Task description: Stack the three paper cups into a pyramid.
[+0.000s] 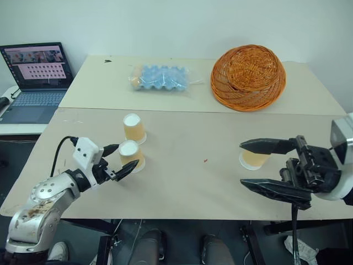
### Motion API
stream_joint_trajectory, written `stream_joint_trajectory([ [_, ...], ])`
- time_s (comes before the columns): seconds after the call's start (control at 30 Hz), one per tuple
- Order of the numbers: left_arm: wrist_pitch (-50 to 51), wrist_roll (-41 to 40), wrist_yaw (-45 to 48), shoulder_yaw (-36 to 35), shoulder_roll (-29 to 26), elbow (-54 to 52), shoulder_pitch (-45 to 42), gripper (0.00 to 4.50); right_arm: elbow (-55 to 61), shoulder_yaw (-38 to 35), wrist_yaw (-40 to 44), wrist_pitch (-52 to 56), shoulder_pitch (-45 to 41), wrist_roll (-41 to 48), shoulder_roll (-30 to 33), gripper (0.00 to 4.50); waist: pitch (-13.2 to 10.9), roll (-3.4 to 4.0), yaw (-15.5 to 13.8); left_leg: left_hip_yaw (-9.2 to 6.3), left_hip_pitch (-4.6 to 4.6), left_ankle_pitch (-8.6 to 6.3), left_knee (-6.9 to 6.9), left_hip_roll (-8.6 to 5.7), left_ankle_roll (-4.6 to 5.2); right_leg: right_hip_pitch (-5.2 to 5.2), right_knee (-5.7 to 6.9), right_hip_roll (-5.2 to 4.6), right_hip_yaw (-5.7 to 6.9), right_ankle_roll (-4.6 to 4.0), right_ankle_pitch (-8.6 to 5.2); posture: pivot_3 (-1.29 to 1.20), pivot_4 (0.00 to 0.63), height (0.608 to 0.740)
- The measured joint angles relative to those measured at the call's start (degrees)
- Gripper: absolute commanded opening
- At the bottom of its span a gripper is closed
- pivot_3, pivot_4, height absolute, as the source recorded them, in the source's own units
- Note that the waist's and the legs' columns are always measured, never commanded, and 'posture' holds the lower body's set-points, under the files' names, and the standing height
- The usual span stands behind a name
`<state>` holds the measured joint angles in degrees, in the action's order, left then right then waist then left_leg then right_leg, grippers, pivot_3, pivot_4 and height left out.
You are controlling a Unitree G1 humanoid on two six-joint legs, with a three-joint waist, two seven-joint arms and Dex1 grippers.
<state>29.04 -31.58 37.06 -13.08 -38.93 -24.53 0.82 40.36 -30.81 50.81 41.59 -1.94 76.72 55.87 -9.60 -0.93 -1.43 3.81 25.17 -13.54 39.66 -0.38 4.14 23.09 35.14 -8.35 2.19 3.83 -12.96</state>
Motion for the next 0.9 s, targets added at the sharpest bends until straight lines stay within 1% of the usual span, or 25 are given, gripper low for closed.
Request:
stream_joint_trajectory([
  [0.23,-2.93,2.70,1.81,2.01,0.92,5.87,-3.84,4.50,2.24,-0.48,-2.67,0.00,1.15,1.26,0.00,4.46,0.00,0.00,-0.08,0.00,0.01,-0.01,0.00,0.00,0.01,0.00,-0.02,-0.02,0.00,0.02,0.03,0.00,0.150,0.726],
  [0.4,-3.02,3.69,1.87,3.65,2.21,6.56,-6.66,4.50,3.17,-1.01,-3.99,0.00,1.32,1.42,0.00,4.46,0.00,0.00,-0.15,0.00,0.01,0.00,0.00,0.00,0.02,-0.01,-0.02,-0.01,0.00,0.05,0.05,0.00,0.150,0.726],
  [0.7,-3.00,4.60,2.35,4.80,2.60,7.66,-7.36,4.50,4.13,-1.04,-5.95,-0.04,2.16,2.18,-0.34,4.46,0.00,0.00,-0.10,0.00,0.01,0.00,0.01,0.00,0.04,-0.01,-0.01,0.00,0.00,0.06,0.05,0.00,0.150,0.726],
  [0.8,-3.01,4.65,2.46,4.80,2.60,7.92,-7.38,3.73,4.16,-1.04,-6.19,-0.09,2.18,2.21,-0.34,4.50,0.00,0.00,-0.10,0.00,0.01,0.01,0.01,0.00,0.06,-0.01,-0.01,0.00,0.00,0.06,0.05,0.00,0.150,0.726],
  [0.87,-3.01,4.67,2.48,4.80,2.60,7.99,-7.38,2.88,4.17,-1.03,-6.40,-0.08,2.20,2.20,-0.34,4.50,0.00,0.00,-0.14,0.00,0.01,0.07,0.01,0.00,0.16,-0.02,-0.01,0.00,0.00,0.06,0.05,0.00,0.150,0.726],
  [0.9,-3.02,4.69,2.49,4.80,2.60,8.02,-7.38,2.68,4.18,-1.03,-6.49,-0.09,2.20,2.20,-0.34,4.50,0.00,0.00,-0.14,0.00,0.01,0.11,0.01,0.00,0.23,-0.02,-0.01,0.00,0.00,0.06,0.05,0.00,0.150,0.726],
])
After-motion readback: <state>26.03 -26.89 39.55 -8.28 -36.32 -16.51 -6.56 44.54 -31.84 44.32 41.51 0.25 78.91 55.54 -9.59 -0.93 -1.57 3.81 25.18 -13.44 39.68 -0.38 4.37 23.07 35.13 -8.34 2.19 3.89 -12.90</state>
